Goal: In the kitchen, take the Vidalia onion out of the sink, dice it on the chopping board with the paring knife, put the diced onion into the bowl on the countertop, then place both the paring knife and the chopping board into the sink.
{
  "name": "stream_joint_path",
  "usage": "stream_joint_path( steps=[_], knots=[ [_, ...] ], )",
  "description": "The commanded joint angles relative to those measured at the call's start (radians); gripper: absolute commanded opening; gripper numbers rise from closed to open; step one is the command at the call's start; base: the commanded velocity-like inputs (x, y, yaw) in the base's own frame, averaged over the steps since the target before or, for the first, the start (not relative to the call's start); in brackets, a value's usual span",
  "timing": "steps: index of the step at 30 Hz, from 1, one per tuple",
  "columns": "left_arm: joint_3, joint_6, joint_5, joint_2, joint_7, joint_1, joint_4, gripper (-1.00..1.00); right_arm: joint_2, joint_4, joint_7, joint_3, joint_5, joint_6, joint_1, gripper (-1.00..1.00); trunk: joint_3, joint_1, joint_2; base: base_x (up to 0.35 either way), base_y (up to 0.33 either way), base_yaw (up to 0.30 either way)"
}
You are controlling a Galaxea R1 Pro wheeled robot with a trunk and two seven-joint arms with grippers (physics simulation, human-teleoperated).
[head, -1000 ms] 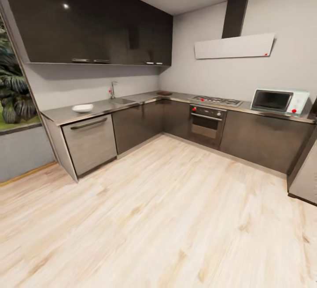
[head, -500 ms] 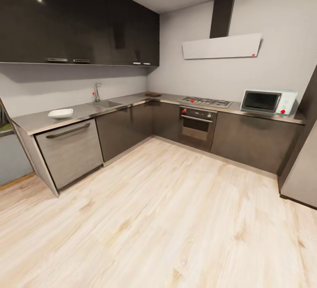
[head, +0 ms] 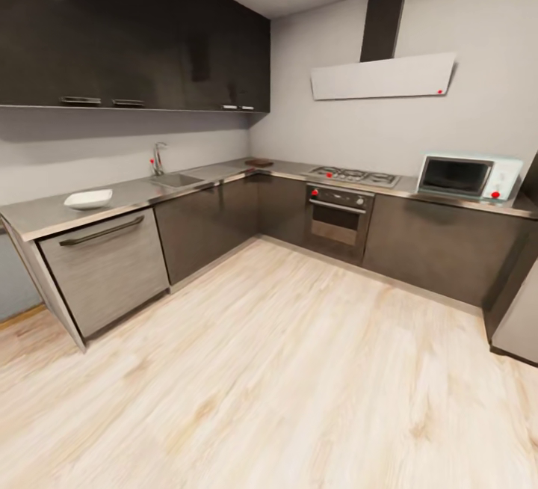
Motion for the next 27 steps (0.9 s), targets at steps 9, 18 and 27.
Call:
stream_joint_path(
  steps=[9, 18, 27],
  knots=[
    [0.001, -0.002, 0.001, 0.000, 0.000, 0.000, -0.001, 1.00, 0.000, 0.001, -0.001, 0.000, 0.000, -0.003, -0.001, 1.00, -0.001, 0.001, 0.000, 0.345, 0.000, 0.000],
    [0.001, -0.002, 0.001, 0.000, 0.000, 0.000, -0.001, 1.00, 0.000, 0.001, -0.001, 0.000, 0.000, -0.003, -0.001, 1.00, -0.001, 0.001, 0.000, 0.345, 0.000, 0.000],
    [0.001, -0.002, 0.000, 0.000, 0.000, 0.000, -0.001, 1.00, 0.001, 0.001, -0.001, 0.000, 0.000, -0.003, -0.001, 1.00, -0.001, 0.001, 0.000, 0.345, 0.000, 0.000]
  ],
)
